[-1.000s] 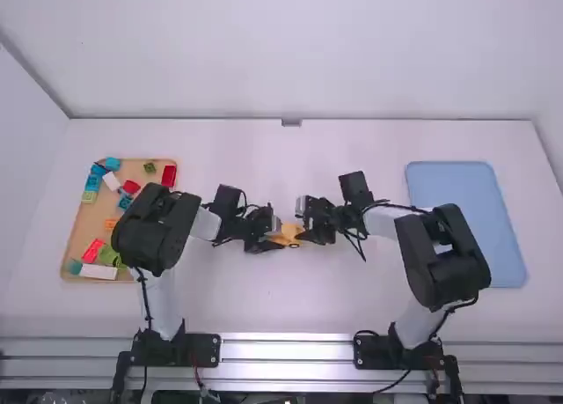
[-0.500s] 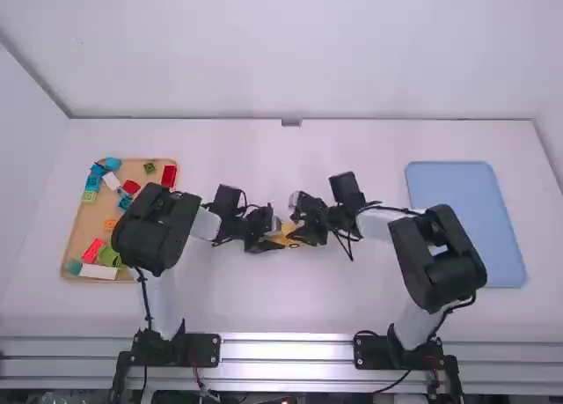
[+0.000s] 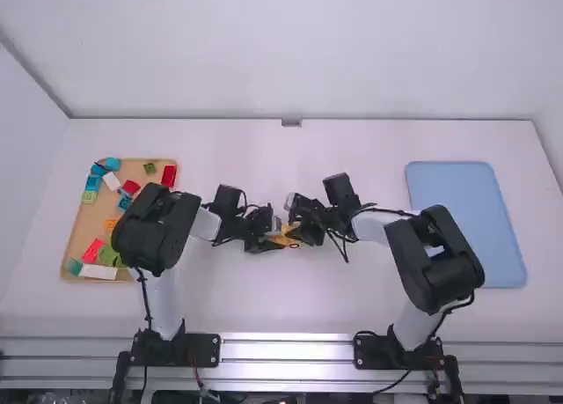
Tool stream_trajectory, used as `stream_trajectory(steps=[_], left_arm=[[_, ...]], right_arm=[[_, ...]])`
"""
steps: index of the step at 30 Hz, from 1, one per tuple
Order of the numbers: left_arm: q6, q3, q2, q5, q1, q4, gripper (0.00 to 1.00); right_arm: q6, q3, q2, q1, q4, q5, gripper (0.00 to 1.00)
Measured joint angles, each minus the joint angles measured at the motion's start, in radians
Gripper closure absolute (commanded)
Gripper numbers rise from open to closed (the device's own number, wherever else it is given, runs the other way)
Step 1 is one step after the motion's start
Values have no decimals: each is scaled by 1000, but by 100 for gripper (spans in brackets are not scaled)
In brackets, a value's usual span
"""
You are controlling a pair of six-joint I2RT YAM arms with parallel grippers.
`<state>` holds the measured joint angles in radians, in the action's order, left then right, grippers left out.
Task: Assemble lego blocks to make yellow taxi
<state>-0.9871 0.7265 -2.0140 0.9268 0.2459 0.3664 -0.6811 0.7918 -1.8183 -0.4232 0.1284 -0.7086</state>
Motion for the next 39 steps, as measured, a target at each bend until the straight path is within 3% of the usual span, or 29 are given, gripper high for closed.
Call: stream_trajectory(steps=[13,21,26,39], left_arm=[[11,0,0,3,0,1,69],[15,0,0,3,0,1,70],[15,0,0,3,0,2,71],[14,0,0,-6,0,6,72]], right_arm=[[0,0,-23,3,-20,-13,52],[0,0,-28,-2,-27,-15,72],[-5,0,-28,-2,-26,-8,77],[-210,0,-28,42,-51,-28,77]])
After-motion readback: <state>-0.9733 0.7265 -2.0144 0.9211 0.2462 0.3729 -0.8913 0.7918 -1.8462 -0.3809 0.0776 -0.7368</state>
